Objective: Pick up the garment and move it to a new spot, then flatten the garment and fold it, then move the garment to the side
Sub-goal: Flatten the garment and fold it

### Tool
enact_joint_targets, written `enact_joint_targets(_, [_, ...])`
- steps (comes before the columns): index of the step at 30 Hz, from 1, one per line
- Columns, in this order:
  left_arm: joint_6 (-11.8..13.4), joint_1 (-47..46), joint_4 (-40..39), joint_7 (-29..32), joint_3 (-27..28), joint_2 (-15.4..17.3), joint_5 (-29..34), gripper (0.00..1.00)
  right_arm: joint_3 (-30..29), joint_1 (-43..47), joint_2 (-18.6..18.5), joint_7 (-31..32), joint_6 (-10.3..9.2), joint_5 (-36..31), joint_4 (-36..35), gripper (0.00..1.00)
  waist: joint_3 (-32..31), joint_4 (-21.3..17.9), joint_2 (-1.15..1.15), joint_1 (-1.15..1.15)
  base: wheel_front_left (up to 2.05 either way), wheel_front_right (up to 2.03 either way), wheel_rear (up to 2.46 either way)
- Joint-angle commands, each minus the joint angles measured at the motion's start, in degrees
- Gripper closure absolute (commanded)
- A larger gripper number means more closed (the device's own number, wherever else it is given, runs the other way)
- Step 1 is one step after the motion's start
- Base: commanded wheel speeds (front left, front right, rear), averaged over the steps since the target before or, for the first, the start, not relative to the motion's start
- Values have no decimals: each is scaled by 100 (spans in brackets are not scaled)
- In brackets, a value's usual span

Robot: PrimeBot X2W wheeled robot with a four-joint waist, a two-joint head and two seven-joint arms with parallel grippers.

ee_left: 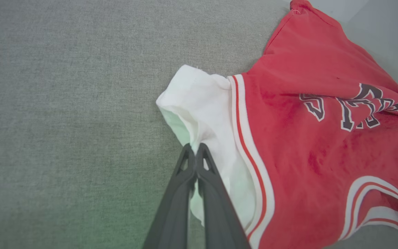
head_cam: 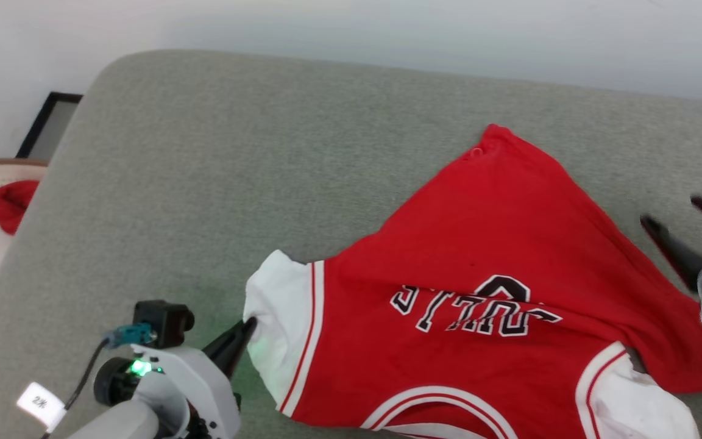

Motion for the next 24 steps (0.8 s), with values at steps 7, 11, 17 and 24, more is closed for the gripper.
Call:
enact_joint_targets(7, [-162,-250,118,55,-124,-263,127,100,771,-1341,44,-561,-4,38,1449,0,112,472,0,0,0,0,0])
enact_joint_targets(11, [-301,-428,240,82,-218,-471,206,100,1311,-2220,44,-699,-4,115,2578,0,248,763,0,0,0,0,0])
enact_joint_targets(17, [-561,-730,537,85,-345,-850,300,100,2006,-3326,131,-753,-4,159,4196,0,484,1191,0,0,0,0,0])
enact_joint_targets(24, [-907,-1056,1004,38,-473,-1308,375,100,2606,-4060,185,-390,-4,334,5515,0,754,1601,0,0,0,0,0])
